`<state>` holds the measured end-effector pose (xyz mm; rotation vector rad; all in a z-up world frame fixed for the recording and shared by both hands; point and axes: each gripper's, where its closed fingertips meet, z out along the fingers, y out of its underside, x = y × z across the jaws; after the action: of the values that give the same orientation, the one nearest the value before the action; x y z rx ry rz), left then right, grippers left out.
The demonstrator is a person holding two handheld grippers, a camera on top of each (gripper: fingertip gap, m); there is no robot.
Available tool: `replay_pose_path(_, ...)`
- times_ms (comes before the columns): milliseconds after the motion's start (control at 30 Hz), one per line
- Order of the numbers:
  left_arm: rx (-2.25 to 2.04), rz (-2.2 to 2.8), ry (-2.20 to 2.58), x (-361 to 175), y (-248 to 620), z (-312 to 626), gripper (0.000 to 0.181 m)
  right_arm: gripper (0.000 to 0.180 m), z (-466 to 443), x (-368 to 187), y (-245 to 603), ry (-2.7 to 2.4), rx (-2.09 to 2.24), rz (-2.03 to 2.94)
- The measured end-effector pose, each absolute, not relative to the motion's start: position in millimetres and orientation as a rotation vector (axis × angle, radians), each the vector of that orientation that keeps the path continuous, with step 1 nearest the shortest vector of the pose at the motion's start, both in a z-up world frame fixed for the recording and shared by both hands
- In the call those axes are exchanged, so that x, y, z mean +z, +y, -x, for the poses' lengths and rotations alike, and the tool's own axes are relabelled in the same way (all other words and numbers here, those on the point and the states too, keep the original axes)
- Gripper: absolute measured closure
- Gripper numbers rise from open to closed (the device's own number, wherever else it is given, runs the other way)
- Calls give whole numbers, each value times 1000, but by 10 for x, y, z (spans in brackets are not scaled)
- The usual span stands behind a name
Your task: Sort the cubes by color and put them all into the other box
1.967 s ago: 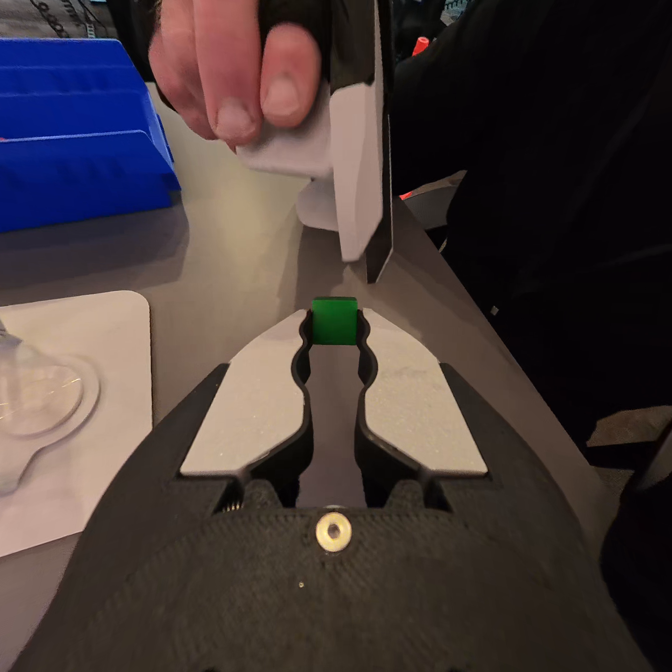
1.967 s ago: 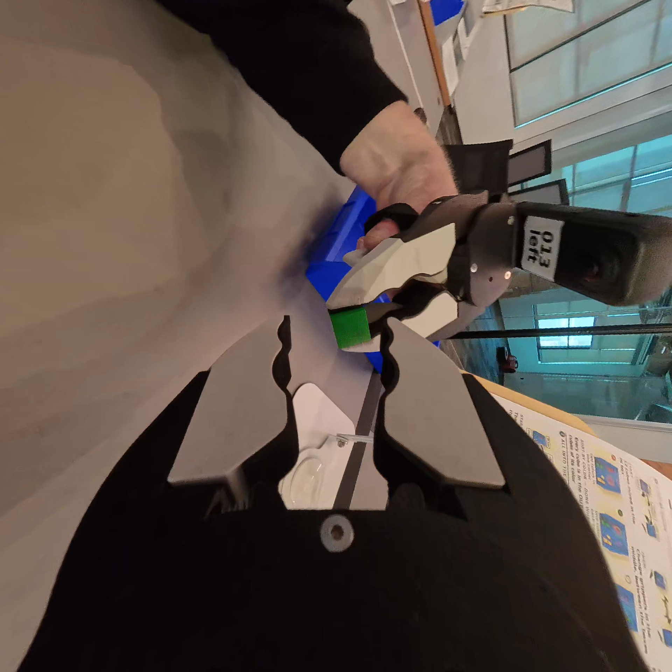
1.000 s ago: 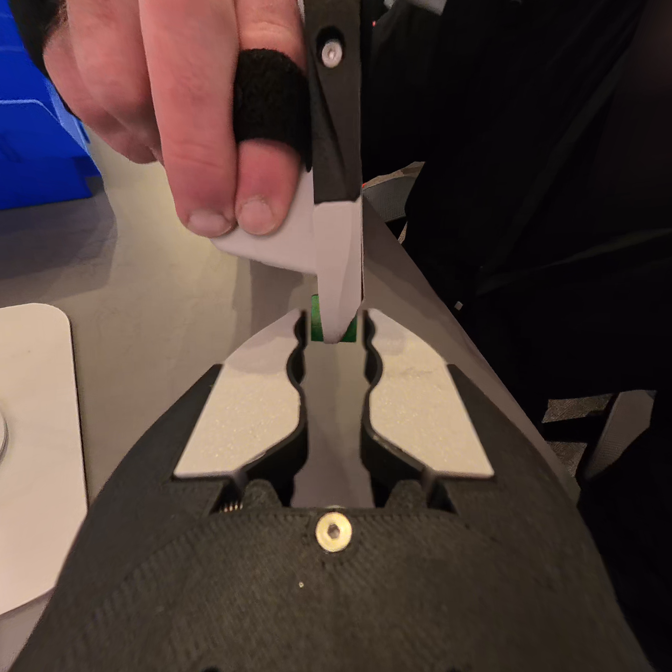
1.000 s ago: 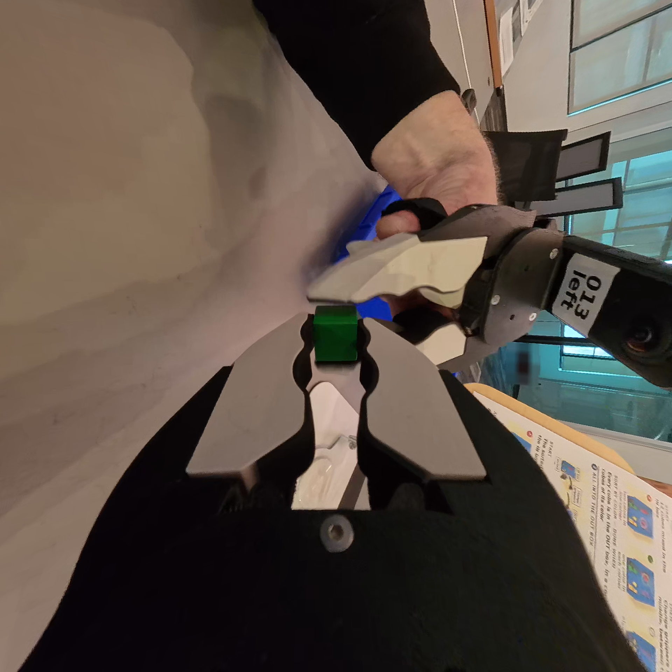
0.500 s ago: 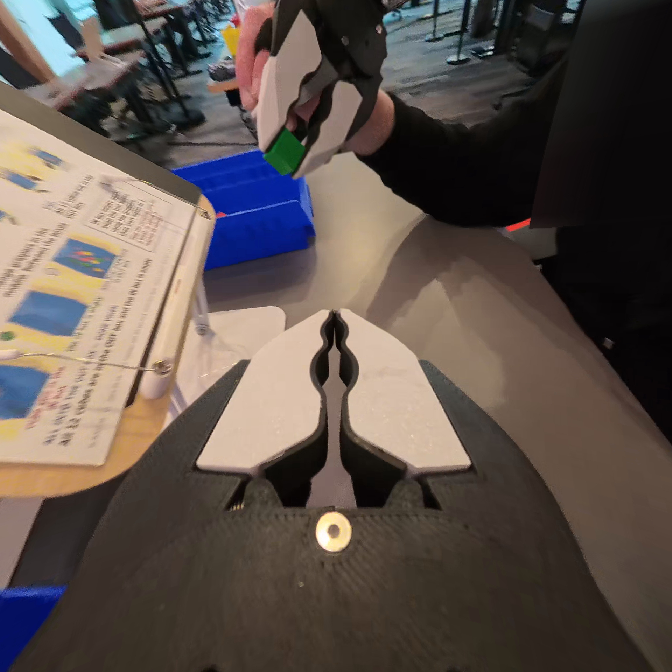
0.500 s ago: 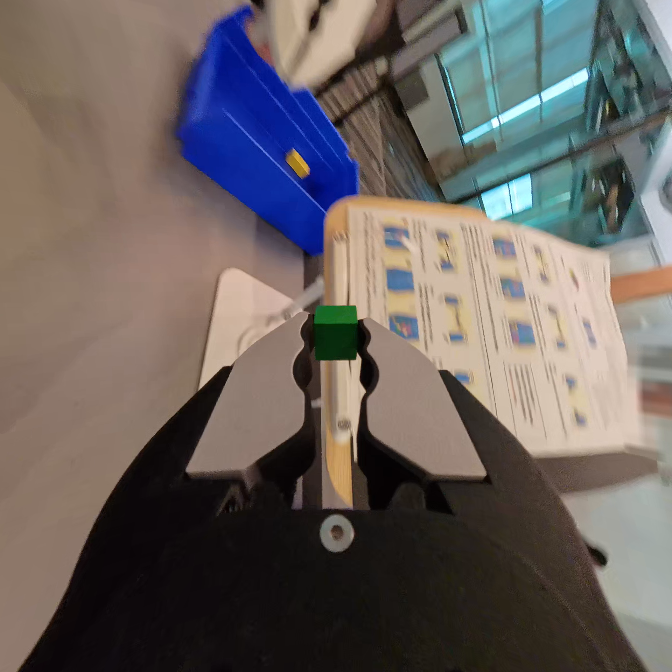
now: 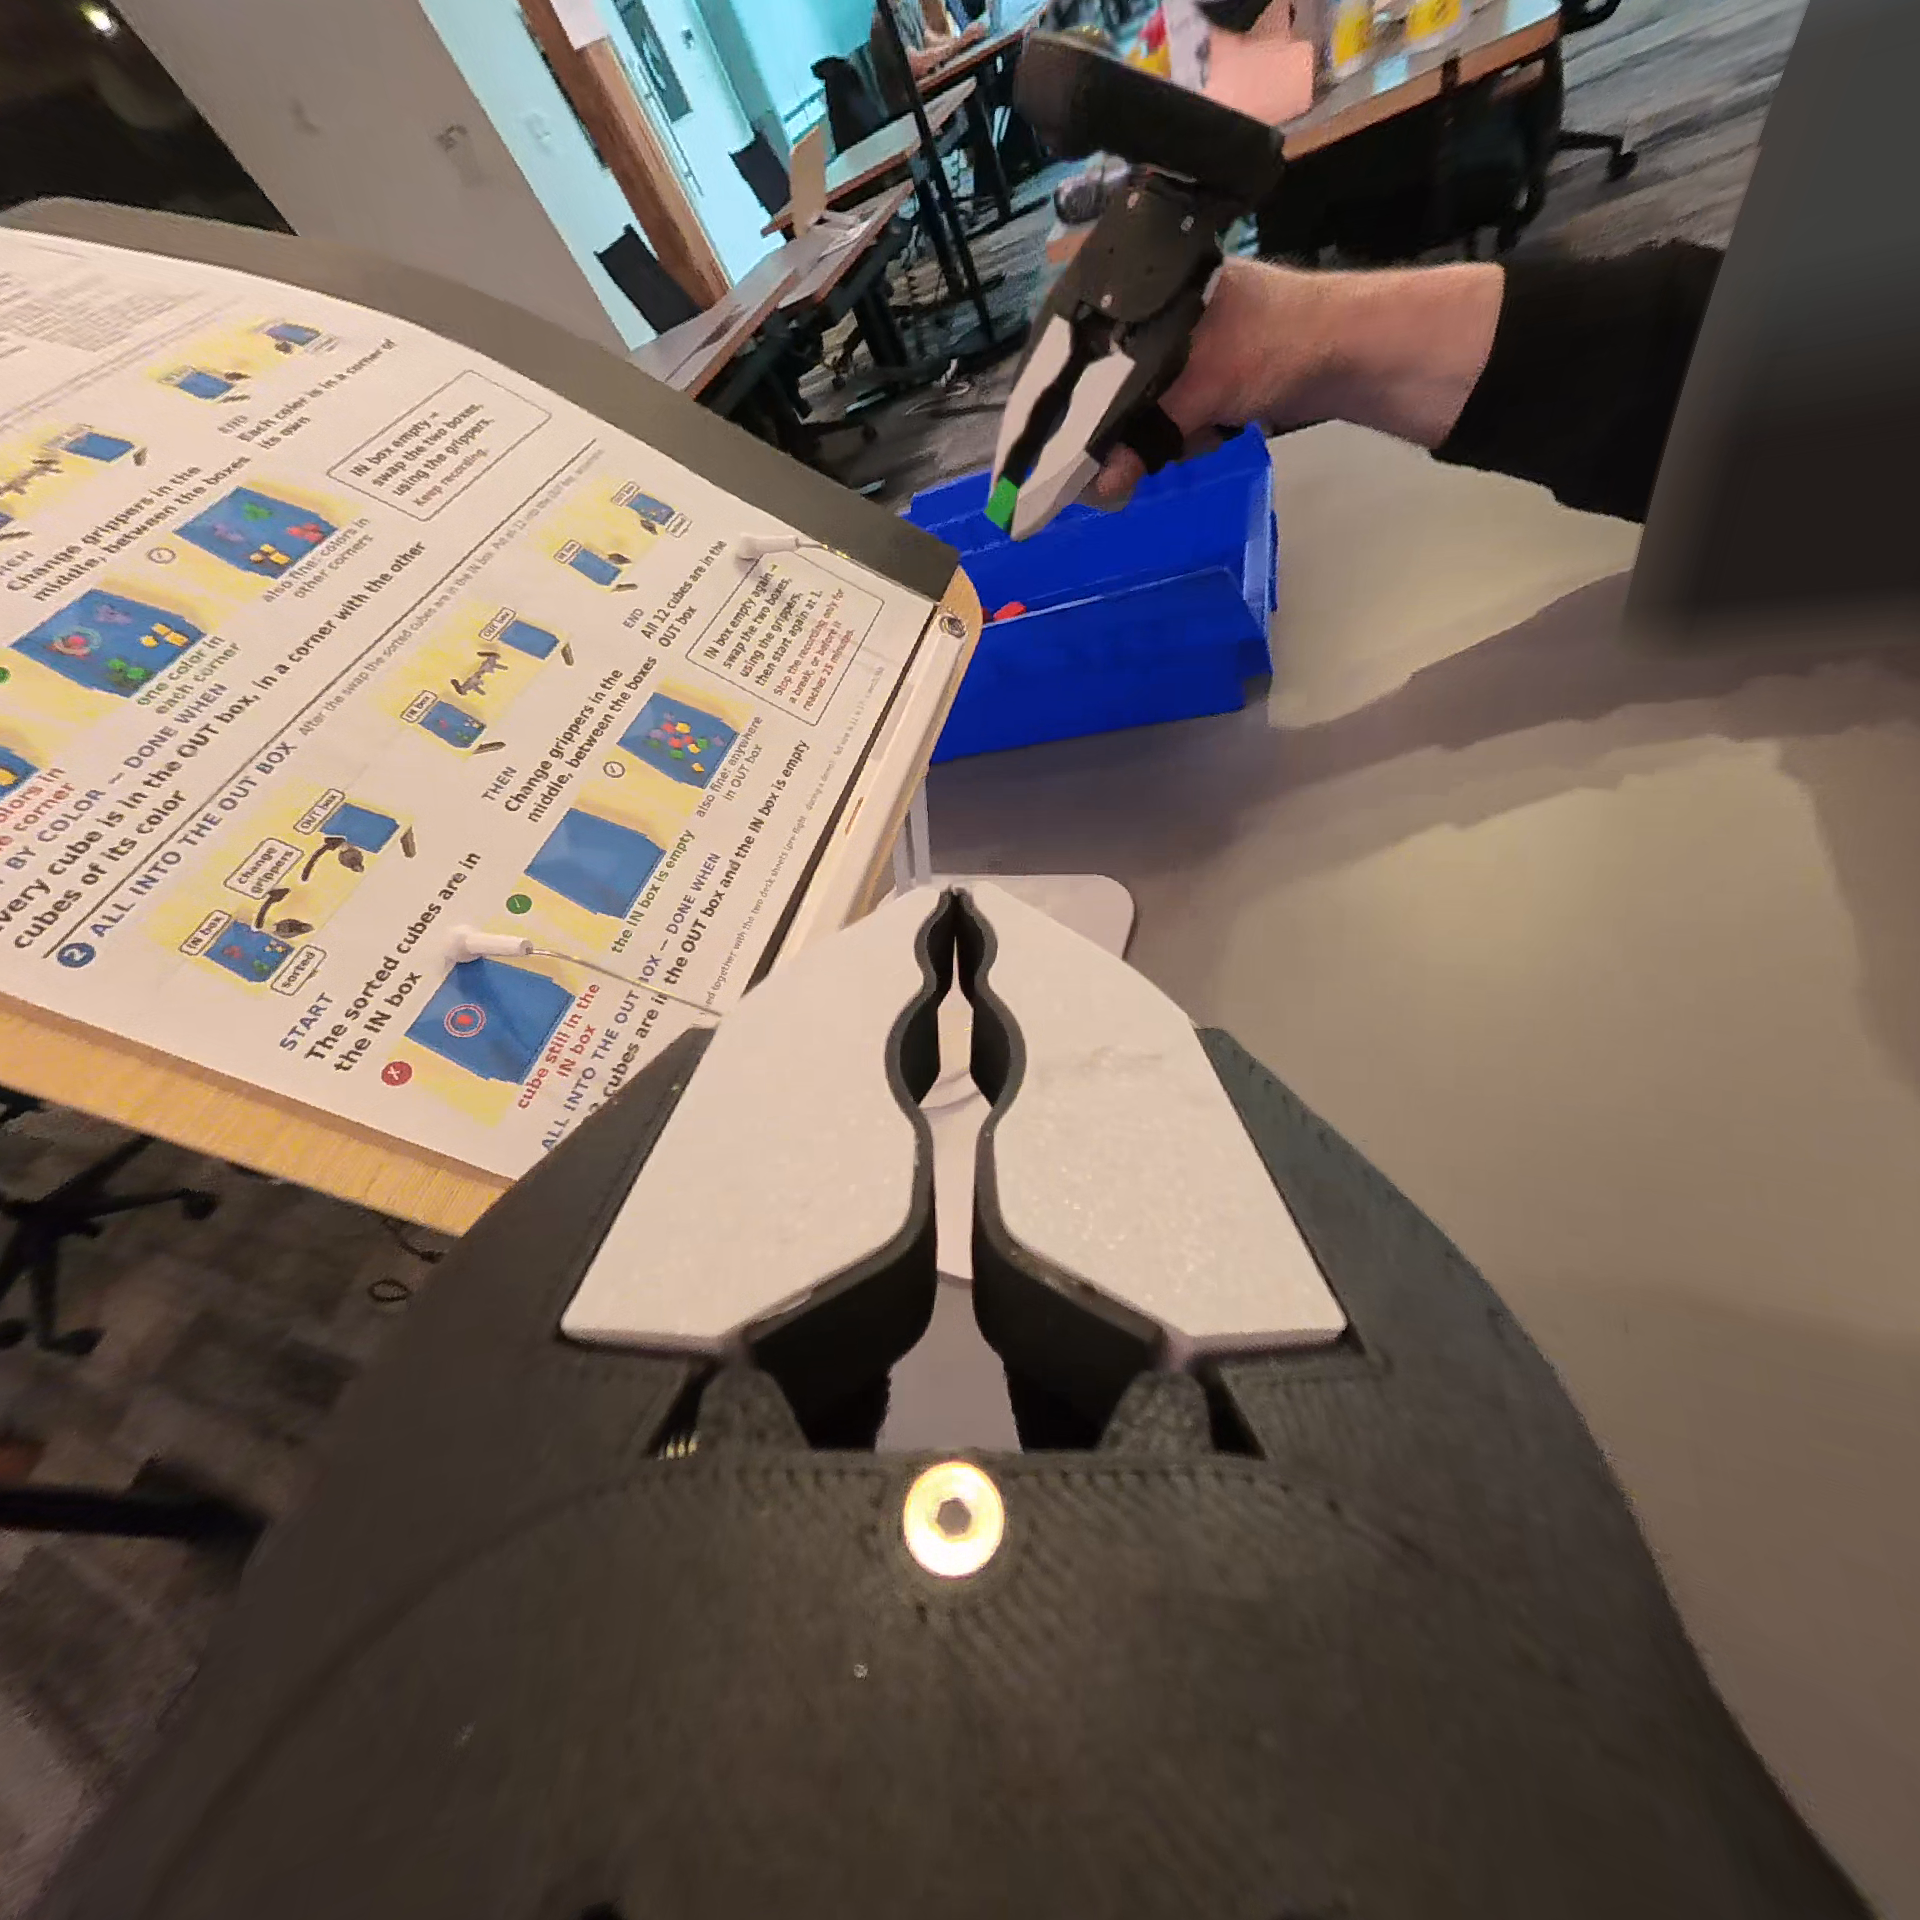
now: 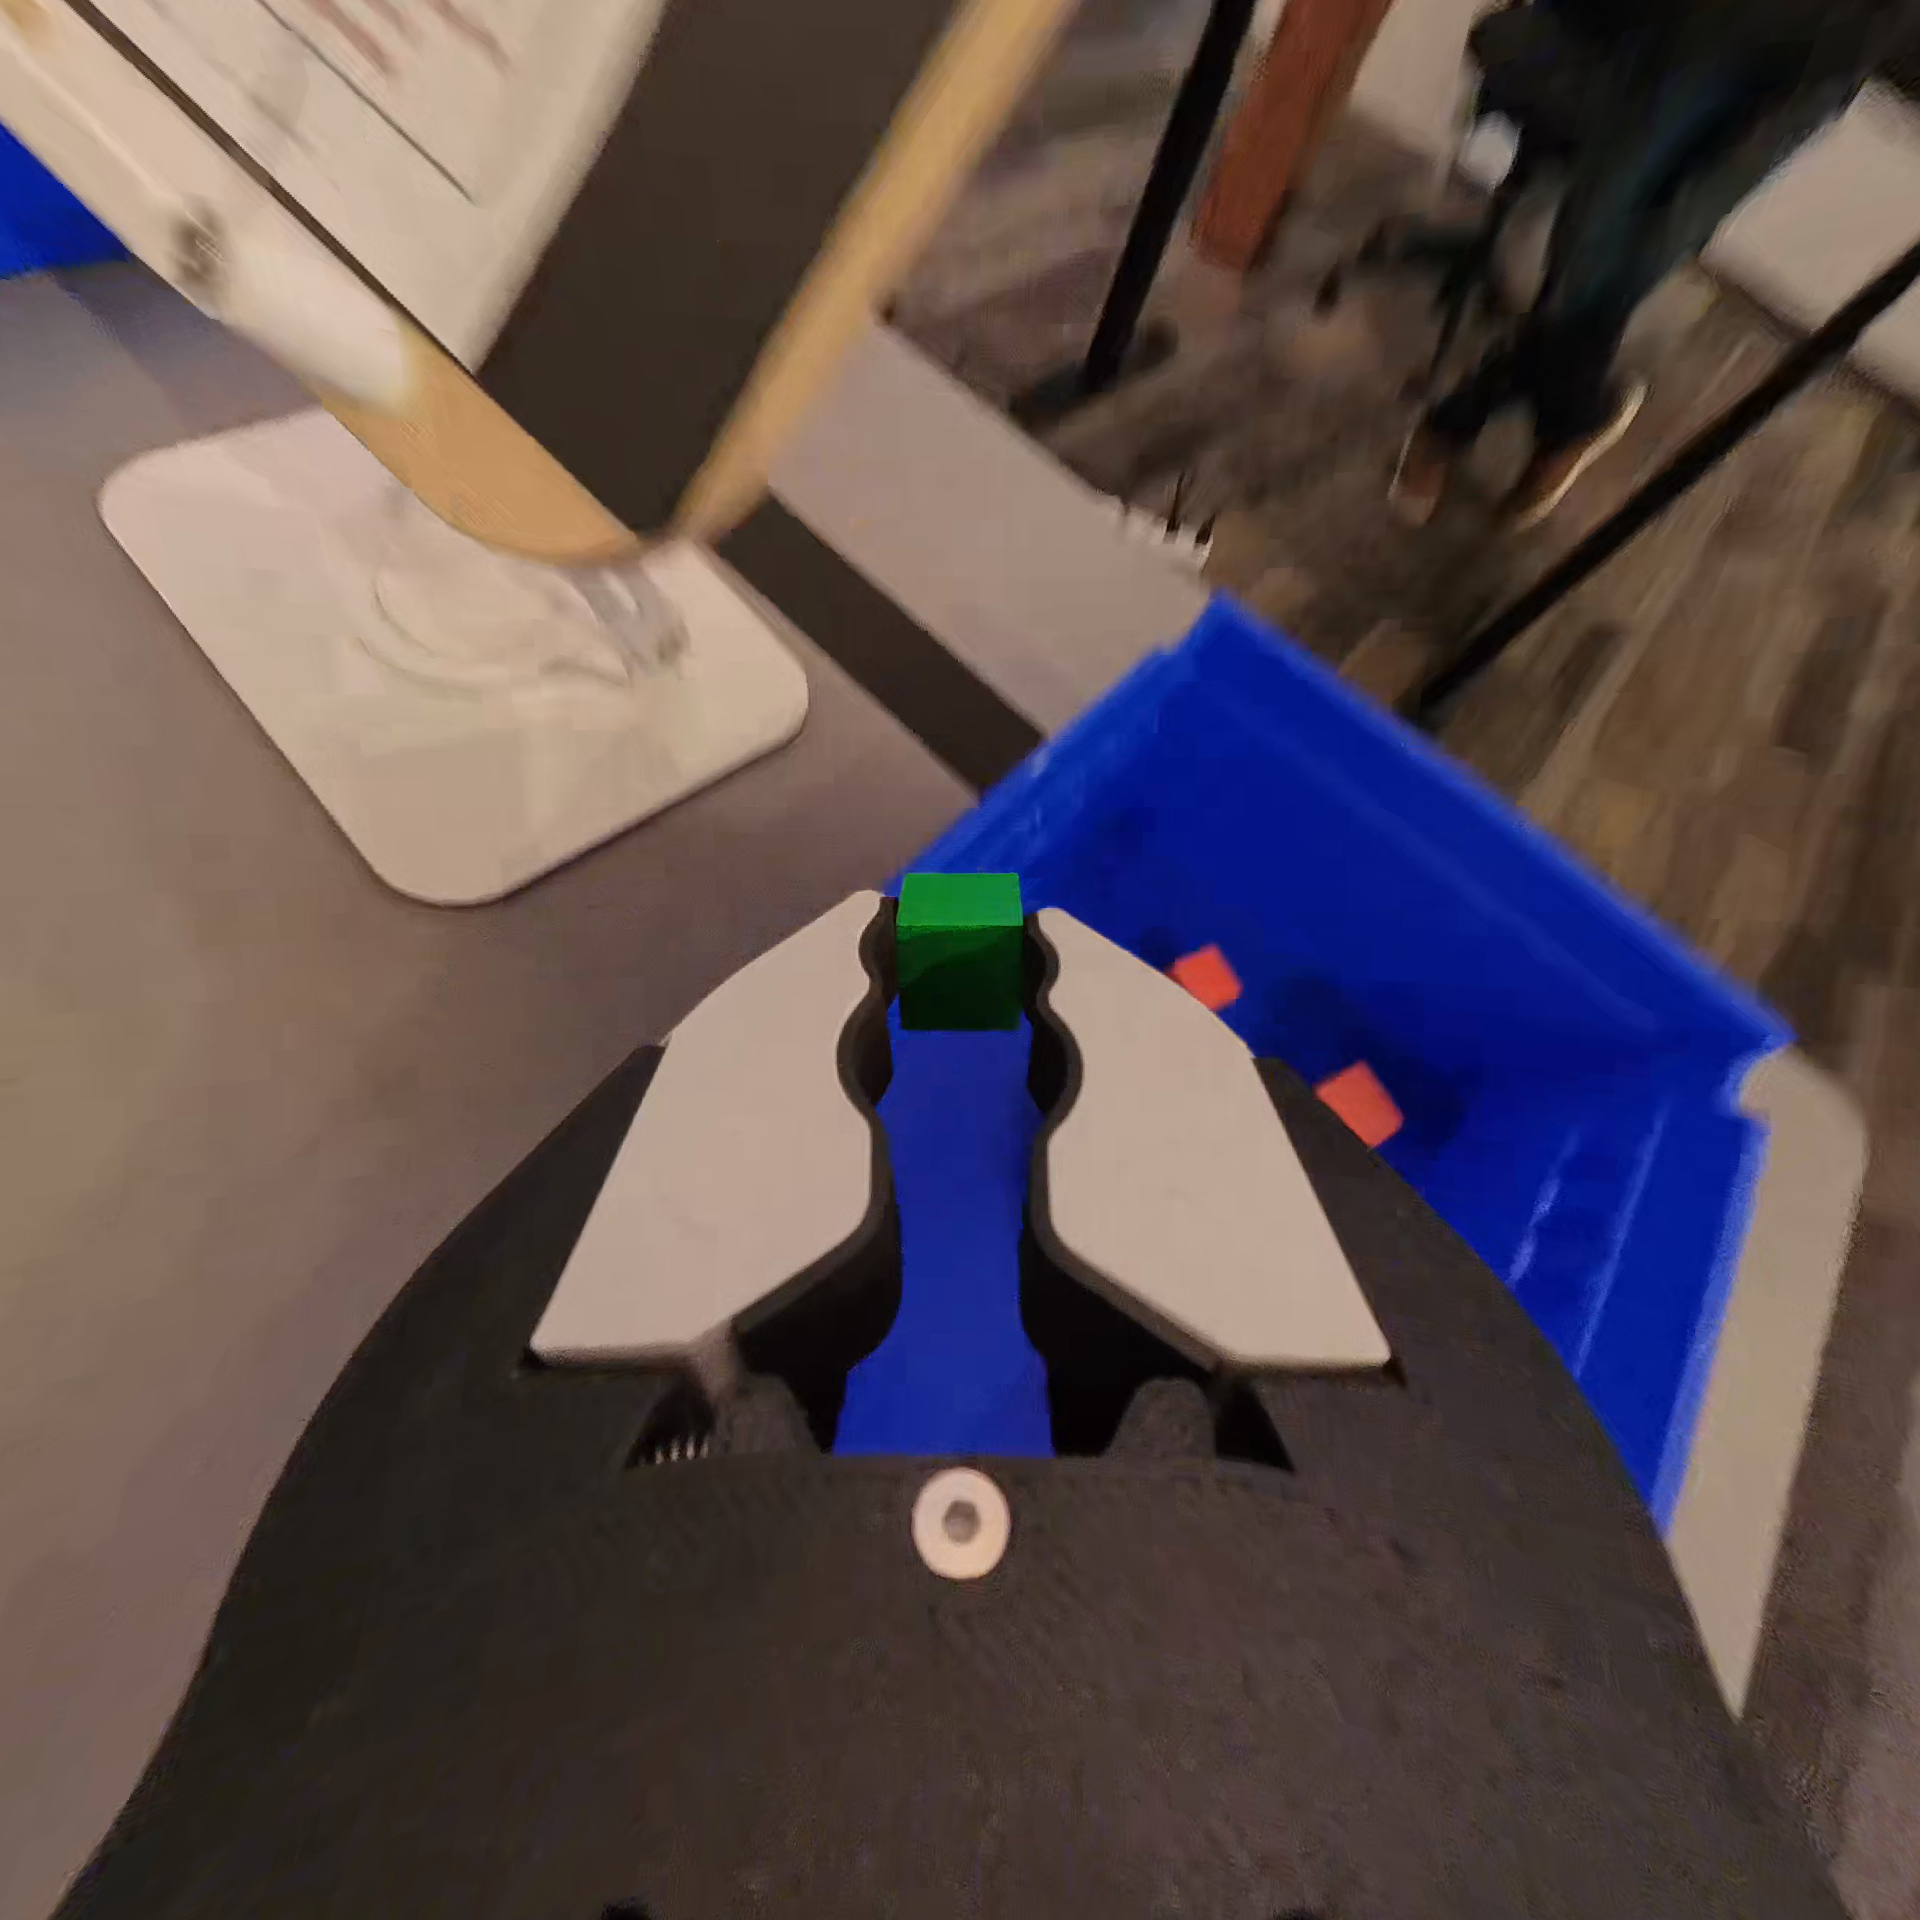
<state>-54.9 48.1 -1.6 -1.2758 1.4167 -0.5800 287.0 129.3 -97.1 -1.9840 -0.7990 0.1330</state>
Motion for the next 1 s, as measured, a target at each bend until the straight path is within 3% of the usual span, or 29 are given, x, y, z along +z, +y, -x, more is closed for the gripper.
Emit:
replay_pose_path(267,-499,1300,1479,-157,440,438,181,154,-3226,-1744,1203,-704,233,2386)
replay_pose_path(333,-488,1305,1478,-163,451,444,181,121,-3321,-1834,1223,-671,167,2446)
replay_pose_path(367,-487,1305,1481,-165,451,448,181,119,-3357,-1829,1247,-649,136,2446)
replay_pose_path(633,-404,1331,1444,-92,615,660,181,129,-3257,-1469,1305,-642,103,2313)
replay_pose_path(1000,-171,1507,1192,31,1376,1699,181,138,-3039,-1185,1304,-673,100,2204)
